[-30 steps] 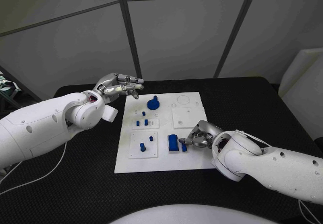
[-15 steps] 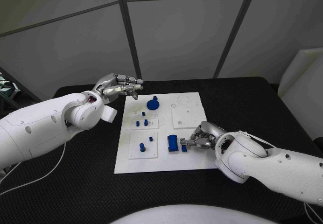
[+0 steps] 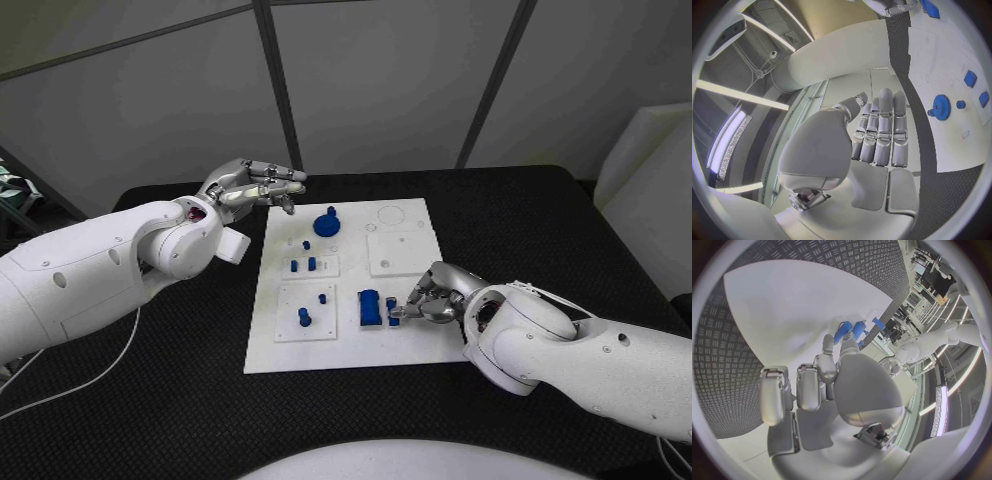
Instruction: Assemble the parts on the task board
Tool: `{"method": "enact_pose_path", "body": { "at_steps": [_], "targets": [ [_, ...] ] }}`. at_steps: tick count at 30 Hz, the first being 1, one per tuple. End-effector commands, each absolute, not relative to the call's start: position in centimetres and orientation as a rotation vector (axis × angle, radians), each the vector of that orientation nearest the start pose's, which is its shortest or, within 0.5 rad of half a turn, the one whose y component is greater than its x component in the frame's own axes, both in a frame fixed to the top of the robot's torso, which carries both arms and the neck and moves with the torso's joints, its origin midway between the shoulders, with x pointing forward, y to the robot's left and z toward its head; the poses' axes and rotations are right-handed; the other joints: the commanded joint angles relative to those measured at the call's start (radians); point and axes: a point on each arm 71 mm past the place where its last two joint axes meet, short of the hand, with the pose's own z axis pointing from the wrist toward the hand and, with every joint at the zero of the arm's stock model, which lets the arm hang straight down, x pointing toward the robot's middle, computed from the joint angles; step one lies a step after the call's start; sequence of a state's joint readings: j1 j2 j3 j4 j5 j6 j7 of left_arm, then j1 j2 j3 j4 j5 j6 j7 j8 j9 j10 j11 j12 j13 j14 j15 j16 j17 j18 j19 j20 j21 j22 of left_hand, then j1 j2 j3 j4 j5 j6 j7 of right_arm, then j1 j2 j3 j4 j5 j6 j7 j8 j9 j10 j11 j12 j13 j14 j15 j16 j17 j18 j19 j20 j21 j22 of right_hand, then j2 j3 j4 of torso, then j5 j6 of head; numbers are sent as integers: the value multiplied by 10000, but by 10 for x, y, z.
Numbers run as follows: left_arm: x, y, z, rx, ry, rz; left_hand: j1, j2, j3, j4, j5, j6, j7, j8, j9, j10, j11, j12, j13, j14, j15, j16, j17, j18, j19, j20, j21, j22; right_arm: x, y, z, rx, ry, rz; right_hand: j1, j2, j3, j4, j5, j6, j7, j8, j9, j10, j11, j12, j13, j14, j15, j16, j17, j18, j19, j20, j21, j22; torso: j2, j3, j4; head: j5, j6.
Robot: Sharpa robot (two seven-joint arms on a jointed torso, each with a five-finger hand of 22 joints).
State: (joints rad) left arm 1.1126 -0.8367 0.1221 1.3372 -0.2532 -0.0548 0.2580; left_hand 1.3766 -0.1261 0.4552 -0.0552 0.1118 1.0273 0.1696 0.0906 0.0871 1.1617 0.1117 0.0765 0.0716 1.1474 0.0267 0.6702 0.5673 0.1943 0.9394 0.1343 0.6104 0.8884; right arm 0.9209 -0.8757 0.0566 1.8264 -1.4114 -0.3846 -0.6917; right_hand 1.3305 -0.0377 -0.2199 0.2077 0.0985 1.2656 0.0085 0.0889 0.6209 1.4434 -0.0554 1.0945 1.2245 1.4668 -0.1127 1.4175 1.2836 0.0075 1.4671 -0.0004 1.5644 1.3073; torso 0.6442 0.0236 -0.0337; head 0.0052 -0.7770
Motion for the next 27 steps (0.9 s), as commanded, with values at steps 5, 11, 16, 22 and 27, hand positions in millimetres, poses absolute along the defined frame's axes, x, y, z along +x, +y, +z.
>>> {"method": "enact_pose_path", "body": {
  "at_steps": [5, 11, 16, 22, 27],
  "targets": [
    [519, 250, -182, -9483, 15724, -15291, -71, 53, -62, -1, -31, -60, 37, -57, 14, -72, 16, -16, 14, 12, 88, -55, -19, -126, 33, 57, -65, -14, 391, -161, -254, 2820, 19904, 4743, 144, 79, 9, -102, -107, -10, 7, -3, 36, -5, -32, 23, 22, 490, -58, -30, 11, -75, 1037, -49, 64, 2635, 21, -4, 19, 5, -19],
    [518, 250, -182, -9493, 15738, -15277, -72, 54, -64, -1, -32, -62, 37, -60, 13, -77, 16, -17, 14, 10, 89, -59, -20, -126, 33, 57, -71, -17, 396, -163, -257, 2926, 19835, 4577, 238, 173, 54, -195, -120, 11, -8, -2, 84, 0, -44, 30, 31, 494, -66, -20, 31, -75, 1037, -53, 64, 2635, 18, -5, -4, 22, -51],
    [519, 250, -182, -9497, 15749, -15275, -72, 54, -64, -1, -32, -62, 37, -60, 13, -77, 16, -17, 14, 10, 89, -59, -20, -126, 33, 57, -71, -17, 400, -165, -259, 3063, 19670, 4511, 205, 275, 66, -194, -123, 43, -14, 7, 117, 8, -50, 38, 38, 499, -71, -10, 51, -75, 1037, -57, 64, 2635, 9, -2, 12, 24, -50],
    [519, 249, -182, -9496, 15759, -15285, -72, 54, -64, -1, -32, -62, 37, -60, 13, -77, 16, -17, 14, 10, 89, -59, -20, -126, 33, 57, -71, -17, 403, -163, -261, 3090, 19620, 4579, 151, 310, 47, -181, -144, 63, -19, 14, 143, 18, -52, 60, 55, 501, -73, -6, 60, -75, 1037, -59, 64, 2635, 4, -4, 14, 41, -61],
    [519, 249, -183, -9498, 15760, -15283, -72, 54, -64, -1, -32, -62, 37, -60, 13, -77, 16, -17, 14, 10, 89, -59, -20, -126, 33, 57, -71, -17, 405, -161, -261, 2995, 19607, 4693, 130, 297, 13, -205, -224, 77, -25, 17, 176, 23, -59, 66, 61, 502, -78, -3, 67, -75, 1037, -62, 64, 2635, 2, -9, 11, 45, -64]
  ]
}}
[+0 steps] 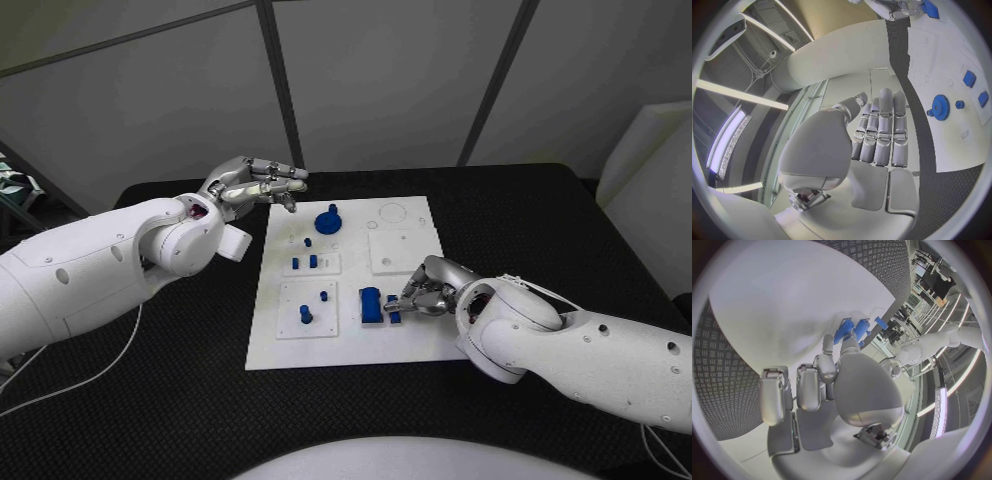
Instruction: Assemble the parts on the task board
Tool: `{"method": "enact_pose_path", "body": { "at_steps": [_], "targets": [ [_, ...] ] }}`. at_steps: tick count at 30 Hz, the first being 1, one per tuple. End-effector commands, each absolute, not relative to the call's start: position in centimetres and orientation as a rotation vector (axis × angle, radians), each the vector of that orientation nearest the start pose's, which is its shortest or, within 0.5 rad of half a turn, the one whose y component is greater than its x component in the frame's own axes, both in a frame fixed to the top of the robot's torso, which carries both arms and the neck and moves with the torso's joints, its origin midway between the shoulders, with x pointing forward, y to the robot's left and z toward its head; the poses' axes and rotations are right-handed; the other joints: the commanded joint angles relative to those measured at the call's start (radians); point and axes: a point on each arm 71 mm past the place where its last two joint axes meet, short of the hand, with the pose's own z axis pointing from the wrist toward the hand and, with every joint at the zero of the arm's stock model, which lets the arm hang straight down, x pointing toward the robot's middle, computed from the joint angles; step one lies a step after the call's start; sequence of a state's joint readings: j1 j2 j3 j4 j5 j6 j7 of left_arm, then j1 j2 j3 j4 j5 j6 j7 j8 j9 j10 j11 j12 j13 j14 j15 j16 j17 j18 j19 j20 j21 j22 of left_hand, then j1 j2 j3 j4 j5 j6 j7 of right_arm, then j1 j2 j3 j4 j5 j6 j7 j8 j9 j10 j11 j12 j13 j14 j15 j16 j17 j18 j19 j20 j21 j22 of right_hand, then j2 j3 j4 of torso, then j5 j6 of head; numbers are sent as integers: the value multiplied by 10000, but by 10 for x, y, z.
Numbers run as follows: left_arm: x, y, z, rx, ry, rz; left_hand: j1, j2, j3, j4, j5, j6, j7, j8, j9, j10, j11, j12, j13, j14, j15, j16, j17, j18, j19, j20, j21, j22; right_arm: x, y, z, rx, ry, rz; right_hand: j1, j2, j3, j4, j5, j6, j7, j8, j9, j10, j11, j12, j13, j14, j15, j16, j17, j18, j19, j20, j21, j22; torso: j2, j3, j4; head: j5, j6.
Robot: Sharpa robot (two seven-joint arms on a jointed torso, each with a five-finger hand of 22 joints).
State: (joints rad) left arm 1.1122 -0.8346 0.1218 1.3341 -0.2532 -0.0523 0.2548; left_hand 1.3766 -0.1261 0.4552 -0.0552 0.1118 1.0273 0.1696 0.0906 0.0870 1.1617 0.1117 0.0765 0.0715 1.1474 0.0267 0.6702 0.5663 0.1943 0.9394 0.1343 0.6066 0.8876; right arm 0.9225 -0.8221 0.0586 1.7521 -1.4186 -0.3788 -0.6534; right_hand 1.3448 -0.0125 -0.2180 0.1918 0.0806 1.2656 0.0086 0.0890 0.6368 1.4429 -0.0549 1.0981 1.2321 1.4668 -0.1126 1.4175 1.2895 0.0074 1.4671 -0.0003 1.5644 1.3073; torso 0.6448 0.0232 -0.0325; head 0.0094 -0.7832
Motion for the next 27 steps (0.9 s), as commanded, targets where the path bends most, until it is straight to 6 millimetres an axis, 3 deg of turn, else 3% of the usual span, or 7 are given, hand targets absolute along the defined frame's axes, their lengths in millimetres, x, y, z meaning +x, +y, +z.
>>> {"method": "enact_pose_path", "body": {
  "at_steps": [1, 14, 27],
  "targets": [
    [519, 249, -183, -9498, 15760, -15284, -72, 54, -64, -1, -31, -62, 37, -60, 14, -77, 16, -17, 14, 10, 89, -59, -10, -126, 34, 57, -33, -10, 405, -161, -261, 2978, 19592, 4727, -16, 44, -10, -47, -53, 78, -26, 17, 20, 28, -63, 30, -15, 502, -79, -2, 9, -74, 1036, -63, 64, 2635, -2, -6, -4, 4, 1],
    [519, 250, -183, -9512, 15770, -15270, -72, 54, -64, -1, -31, -62, 37, -60, 14, -77, 16, -17, 14, 10, 89, -59, -10, -126, 34, 57, -33, -10, 395, -161, -250, 2958, 19142, 5748, -364, -22, -181, 73, -178, 82, -7, 1, 128, 35, -50, 21, -14, 501, -72, -9, 5, -74, 1036, -62, 64, 2635, -3, 11, -29, 5, 33],
    [518, 250, -185, -9541, 15801, -15265, -72, 54, -64, -1, -31, -62, 37, -60, 14, -77, 16, -17, 14, 10, 89, -59, -10, -126, 34, 57, -33, -10, 387, -173, -249, 2738, 19582, 5522, -292, -59, -167, 12, -168, 82, -28, -6, 174, 31, -62, 2, -23, 503, -75, -4, 18, -74, 1036, -63, 64, 2635, -8, -3, -20, -62, 53]
  ]
}}
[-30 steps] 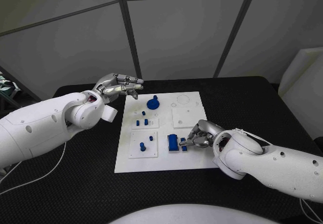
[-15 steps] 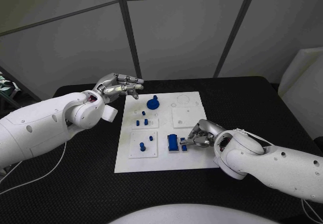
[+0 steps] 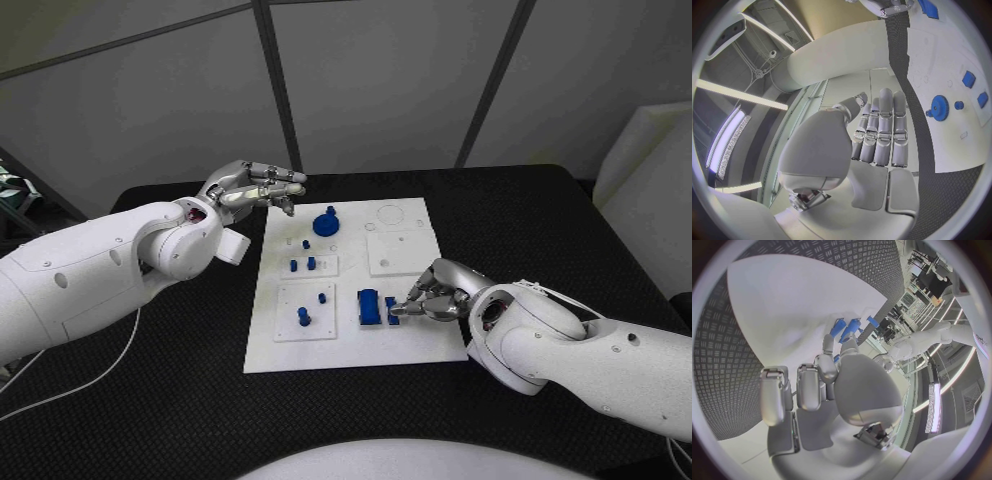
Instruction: Assemble the parts on the task board
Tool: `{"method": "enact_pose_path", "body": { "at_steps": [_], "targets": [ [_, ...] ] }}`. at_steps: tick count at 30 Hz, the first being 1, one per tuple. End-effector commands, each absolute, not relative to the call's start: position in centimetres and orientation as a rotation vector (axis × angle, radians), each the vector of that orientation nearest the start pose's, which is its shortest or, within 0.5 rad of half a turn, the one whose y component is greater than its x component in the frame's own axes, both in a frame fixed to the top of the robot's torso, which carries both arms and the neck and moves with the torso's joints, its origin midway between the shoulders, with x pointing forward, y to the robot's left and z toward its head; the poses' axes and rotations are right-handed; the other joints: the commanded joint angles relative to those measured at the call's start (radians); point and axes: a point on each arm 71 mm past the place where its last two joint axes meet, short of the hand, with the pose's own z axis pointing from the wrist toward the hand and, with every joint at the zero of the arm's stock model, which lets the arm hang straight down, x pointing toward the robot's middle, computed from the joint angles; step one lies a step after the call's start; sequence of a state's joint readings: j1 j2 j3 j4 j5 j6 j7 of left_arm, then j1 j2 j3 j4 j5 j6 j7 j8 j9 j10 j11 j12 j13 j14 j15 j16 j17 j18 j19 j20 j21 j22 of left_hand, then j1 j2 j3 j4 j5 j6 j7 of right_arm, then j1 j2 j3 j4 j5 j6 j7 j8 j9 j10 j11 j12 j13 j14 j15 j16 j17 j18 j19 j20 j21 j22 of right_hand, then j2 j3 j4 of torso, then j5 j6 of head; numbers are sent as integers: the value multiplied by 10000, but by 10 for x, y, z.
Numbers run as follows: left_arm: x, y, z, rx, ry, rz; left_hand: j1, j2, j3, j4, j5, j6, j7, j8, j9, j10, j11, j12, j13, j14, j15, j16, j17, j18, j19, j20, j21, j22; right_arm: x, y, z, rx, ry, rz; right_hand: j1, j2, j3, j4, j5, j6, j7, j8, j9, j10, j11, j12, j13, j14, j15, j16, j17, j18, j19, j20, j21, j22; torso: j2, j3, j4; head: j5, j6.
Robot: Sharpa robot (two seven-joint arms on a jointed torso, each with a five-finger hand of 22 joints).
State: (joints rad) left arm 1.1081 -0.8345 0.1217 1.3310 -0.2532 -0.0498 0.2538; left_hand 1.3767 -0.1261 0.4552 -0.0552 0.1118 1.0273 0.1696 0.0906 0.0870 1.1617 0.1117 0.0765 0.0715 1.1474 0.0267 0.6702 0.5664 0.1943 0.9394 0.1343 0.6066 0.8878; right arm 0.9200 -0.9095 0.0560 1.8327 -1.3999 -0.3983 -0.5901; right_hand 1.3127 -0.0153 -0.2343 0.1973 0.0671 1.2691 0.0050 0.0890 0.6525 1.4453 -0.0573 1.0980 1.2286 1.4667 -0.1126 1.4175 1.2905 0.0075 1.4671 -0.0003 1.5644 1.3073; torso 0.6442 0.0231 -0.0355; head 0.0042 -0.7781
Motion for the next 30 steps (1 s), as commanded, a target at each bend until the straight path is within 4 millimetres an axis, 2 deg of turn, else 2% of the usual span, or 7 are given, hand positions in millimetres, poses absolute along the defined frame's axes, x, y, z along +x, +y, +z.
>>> {"method": "enact_pose_path", "body": {
  "at_steps": [1, 9, 24, 30],
  "targets": [
    [518, 250, -185, -9542, 15802, -15265, -72, 54, -64, 0, -32, -62, 36, -60, 14, -77, 16, -17, 14, 10, 89, -59, -11, -125, 33, 57, -33, -12, 387, -173, -249, 2719, 19620, 5492, 54, -28, 5, -59, -30, 46, 6, -7, 24, 6, -40, 1, 12, 502, -77, -6, 5, -75, 1037, -64, 64, 2635, 0, -2, 13, -14, 2],
    [518, 251, -185, -9556, 15802, -15238, -72, 54, -64, 0, -32, -62, 36, -60, 14, -77, 16, -17, 14, 10, 89, -59, -11, -125, 33, 57, -33, -12, 387, -176, -251, 2576, 19861, 5343, 215, 0, 56, -184, 35, 40, -5, -23, 74, 3, -50, -7, 12, 502, -86, -8, 6, -75, 1037, -71, 64, 2635, 8, -4, 30, -11, -4],
    [517, 252, -186, -9566, 15805, -15224, -55, 70, -60, -11, -26, -65, 37, -66, 15, -88, 16, -16, 14, 5, 87, -73, -17, -124, 37, 57, -55, -23, 384, -171, -251, 2354, 20024, 5449, 253, 2, 62, -219, 62, 37, -7, -29, 87, 4, -52, -5, 15, 503, -88, -5, 13, -75, 1037, -72, 64, 2635, 10, -2, 12, 13, -33],
    [517, 252, -186, -9568, 15811, -15226, -55, 70, -60, -11, -26, -65, 37, -66, 15, -88, 16, -16, 14, 5, 87, -73, -17, -124, 37, 57, -55, -23, 385, -171, -251, 2327, 19993, 5361, 266, 5, 65, -231, 70, 38, -8, -30, 91, 4, -53, -2, 17, 503, -89, -4, 15, -75, 1037, -73, 64, 2635, 8, -3, 28, 4, -38]
  ]
}}
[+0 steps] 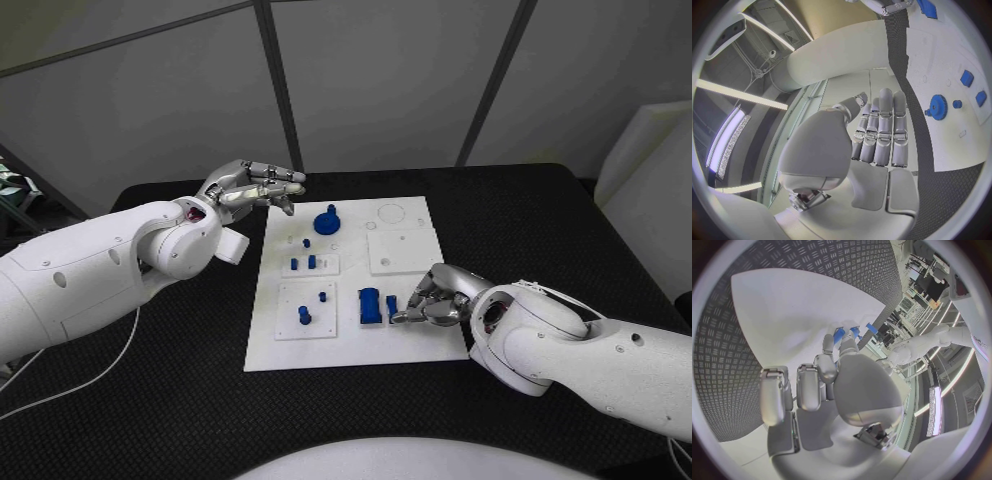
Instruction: Assemble the parts on the task board
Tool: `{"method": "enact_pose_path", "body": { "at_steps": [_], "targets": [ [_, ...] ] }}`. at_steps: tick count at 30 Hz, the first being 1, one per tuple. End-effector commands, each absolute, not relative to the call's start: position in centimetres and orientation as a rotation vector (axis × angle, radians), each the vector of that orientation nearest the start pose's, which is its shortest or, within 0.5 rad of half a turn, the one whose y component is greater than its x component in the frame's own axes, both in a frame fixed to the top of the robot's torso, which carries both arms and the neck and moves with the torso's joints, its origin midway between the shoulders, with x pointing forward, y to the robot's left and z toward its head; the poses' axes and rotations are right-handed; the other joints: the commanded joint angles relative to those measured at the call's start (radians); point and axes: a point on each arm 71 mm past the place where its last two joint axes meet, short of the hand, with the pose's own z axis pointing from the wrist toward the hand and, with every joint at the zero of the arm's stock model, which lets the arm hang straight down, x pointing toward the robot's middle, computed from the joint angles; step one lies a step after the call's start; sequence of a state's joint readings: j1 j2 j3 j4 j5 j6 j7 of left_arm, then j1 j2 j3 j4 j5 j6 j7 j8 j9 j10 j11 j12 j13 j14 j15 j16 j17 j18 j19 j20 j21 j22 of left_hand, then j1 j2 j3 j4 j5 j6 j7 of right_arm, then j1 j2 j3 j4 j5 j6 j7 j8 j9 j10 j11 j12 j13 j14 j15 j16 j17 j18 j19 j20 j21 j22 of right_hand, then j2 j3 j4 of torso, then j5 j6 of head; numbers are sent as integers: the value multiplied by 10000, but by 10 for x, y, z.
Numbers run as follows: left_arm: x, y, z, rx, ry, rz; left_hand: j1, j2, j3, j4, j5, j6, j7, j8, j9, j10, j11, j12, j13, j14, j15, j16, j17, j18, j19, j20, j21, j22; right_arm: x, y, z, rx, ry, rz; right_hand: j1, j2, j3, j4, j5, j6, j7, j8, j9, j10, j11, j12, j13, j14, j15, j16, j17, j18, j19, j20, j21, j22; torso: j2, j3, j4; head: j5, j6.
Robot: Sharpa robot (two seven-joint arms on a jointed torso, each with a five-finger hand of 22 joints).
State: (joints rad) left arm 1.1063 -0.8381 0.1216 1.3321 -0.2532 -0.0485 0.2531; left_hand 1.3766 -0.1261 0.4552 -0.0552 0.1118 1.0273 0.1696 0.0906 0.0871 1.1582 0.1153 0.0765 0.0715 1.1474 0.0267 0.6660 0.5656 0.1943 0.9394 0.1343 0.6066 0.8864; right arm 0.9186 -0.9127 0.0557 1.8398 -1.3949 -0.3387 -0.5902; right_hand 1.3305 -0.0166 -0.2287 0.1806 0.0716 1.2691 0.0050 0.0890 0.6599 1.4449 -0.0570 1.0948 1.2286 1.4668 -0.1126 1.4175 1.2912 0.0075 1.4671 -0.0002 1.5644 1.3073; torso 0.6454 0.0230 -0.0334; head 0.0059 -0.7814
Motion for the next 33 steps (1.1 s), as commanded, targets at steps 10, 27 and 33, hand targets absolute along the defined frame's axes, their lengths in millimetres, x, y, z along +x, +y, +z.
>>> {"method": "enact_pose_path", "body": {
  "at_steps": [10, 27, 33],
  "targets": [
    [517, 252, -186, -9570, 15808, -15222, -55, 70, -60, -11, -26, -65, 37, -66, 15, -53, -20, -16, 15, 5, 87, -32, -9, -124, 37, 57, -56, -9, 391, -171, -254, 2338, 19857, 5144, 109, 87, 32, -86, 65, 51, -11, -33, 37, 15, -60, 48, 31, 507, -92, 6, 29, -75, 1037, -76, 64, 2635, -2, -3, 4, -2, -3],
    [517, 253, -185, -9573, 15725, -15183, -42, 76, -58, -20, -22, -62, 38, -66, 17, -52, -21, -12, 16, 5, 86, -37, -11, -122, 41, 55, -65, -14, 395, -166, -263, 1865, 20504, 4769, 785, 99, 108, -671, 59, 59, -49, -96, 97, -5, -96, 0, 14, 504, -124, 1, 31, -75, 1037, -107, 64, 2635, -12, -3, -3, 8, -27],
    [517, 253, -186, -9577, 15734, -15179, -42, 76, -58, -20, -22, -62, 38, -66, 17, -52, -21, -12, 16, 5, 86, -37, -11, -122, 41, 55, -65, -14, 394, -164, -257, 1929, 19984, 5346, 594, 126, -5, -640, 50, 72, -18, -122, 106, -12, -72, -40, -11, 493, -108, -29, -13, -75, 1037, -100, 64, 2635, -16, 11, -6, 10, 2]
  ]
}}
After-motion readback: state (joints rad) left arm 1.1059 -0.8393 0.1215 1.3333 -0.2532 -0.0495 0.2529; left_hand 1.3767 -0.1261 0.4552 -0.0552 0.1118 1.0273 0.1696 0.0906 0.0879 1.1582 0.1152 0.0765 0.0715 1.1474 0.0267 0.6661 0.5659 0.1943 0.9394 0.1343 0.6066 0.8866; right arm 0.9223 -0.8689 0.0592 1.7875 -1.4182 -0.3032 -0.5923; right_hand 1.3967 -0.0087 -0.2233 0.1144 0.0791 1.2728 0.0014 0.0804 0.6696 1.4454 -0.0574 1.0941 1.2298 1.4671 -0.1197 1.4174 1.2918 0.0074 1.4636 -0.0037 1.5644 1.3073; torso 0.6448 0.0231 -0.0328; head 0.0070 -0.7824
